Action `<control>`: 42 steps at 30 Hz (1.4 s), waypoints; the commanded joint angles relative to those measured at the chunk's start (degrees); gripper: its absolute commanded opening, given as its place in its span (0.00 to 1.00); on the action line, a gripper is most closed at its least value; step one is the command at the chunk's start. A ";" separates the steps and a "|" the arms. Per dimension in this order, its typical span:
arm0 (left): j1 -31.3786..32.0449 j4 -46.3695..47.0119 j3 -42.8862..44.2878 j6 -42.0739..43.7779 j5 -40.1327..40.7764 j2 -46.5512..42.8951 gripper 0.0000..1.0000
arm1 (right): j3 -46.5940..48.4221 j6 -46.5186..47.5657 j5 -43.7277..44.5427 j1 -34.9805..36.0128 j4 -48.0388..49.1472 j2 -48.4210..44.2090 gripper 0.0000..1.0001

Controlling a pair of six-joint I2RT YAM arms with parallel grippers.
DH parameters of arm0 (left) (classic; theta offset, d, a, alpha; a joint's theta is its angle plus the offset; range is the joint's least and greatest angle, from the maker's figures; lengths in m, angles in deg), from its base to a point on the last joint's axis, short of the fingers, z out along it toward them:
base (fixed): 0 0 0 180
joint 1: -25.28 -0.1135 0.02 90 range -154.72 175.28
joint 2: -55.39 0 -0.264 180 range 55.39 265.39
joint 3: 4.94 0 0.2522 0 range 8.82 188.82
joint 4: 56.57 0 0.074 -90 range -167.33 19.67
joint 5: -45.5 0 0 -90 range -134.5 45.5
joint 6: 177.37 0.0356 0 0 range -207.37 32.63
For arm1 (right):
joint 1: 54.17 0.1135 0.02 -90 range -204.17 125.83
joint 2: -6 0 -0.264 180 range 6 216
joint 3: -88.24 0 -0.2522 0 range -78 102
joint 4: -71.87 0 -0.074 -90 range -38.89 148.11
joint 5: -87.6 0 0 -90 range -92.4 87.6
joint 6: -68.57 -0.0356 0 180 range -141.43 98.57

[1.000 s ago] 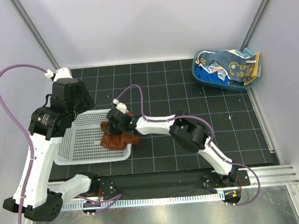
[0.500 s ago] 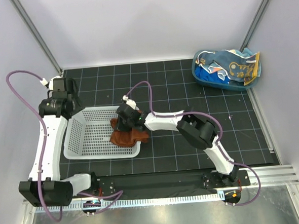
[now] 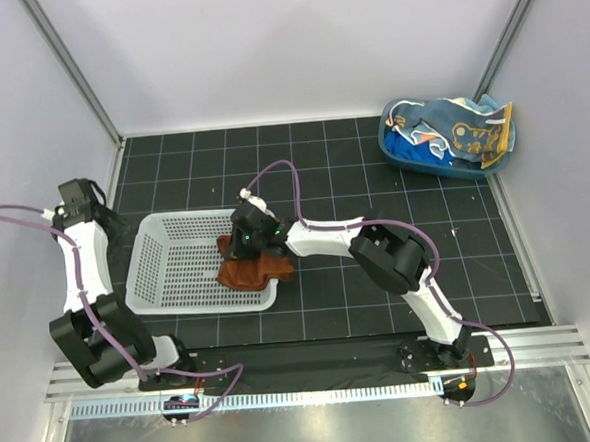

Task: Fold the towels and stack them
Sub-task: Neatly place the folded towel into the bin

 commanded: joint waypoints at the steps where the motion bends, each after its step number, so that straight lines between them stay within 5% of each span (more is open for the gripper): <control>1: -4.17 5.76 -3.93 -5.08 -4.82 0.74 0.65 | 1.34 1.07 -2.40 -0.15 1.79 -2.82 0.01; 7: -8.83 8.93 -8.24 -8.43 -7.54 2.50 0.64 | 1.86 0.54 -2.75 -0.06 2.41 -2.99 0.01; 42: -9.10 13.41 -13.52 -10.98 -13.78 0.22 0.62 | 16.89 -9.57 3.40 5.13 6.54 2.18 0.01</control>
